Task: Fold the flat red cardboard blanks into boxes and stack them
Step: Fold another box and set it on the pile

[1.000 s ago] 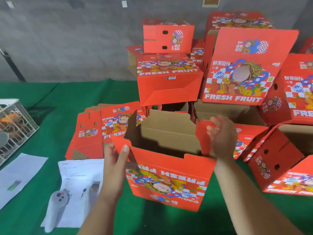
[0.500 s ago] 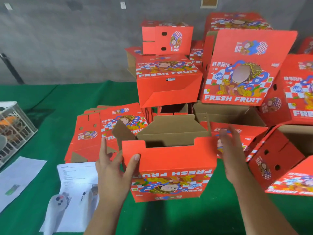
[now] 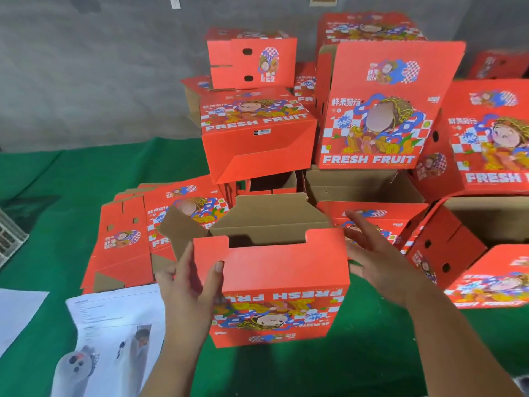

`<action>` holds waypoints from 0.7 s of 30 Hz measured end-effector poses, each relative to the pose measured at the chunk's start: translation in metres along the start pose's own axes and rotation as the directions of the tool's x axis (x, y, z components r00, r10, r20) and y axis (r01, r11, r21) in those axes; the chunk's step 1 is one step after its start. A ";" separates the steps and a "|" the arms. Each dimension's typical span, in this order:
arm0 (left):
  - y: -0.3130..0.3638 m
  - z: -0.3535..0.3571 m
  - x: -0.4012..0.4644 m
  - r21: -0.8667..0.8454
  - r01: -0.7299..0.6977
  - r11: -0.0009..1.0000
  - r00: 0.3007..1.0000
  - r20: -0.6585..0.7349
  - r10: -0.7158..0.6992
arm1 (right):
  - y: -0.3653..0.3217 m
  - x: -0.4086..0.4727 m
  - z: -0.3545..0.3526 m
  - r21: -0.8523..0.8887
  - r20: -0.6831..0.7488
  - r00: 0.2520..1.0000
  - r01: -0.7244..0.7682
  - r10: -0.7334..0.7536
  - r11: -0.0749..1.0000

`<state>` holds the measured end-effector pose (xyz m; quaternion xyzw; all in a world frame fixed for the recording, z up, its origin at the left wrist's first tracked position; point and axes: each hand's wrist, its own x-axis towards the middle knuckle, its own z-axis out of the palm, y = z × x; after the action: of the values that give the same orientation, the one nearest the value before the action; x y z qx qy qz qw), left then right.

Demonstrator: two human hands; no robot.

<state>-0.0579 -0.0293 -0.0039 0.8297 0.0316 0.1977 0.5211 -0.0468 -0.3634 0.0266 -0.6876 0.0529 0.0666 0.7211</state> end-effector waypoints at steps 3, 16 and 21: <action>0.001 -0.005 0.005 -0.019 0.023 1.000 0.999 0.037 -0.022 | -0.001 0.001 0.002 -0.146 0.032 0.997 -0.062 0.068 0.987; -0.005 0.003 -0.001 0.016 0.075 0.997 0.990 -0.125 -0.073 | 0.004 0.009 0.019 -0.169 -0.398 0.866 0.257 -0.304 0.952; -0.004 -0.001 0.014 0.194 -0.035 0.980 0.998 -0.042 0.044 | 0.014 0.009 0.047 -0.272 -0.429 0.814 0.297 -0.392 0.915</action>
<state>-0.0443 -0.0234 -0.0026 0.8720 0.0461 0.2231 0.4333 -0.0407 -0.3155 0.0136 -0.7469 0.0954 -0.2314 0.6161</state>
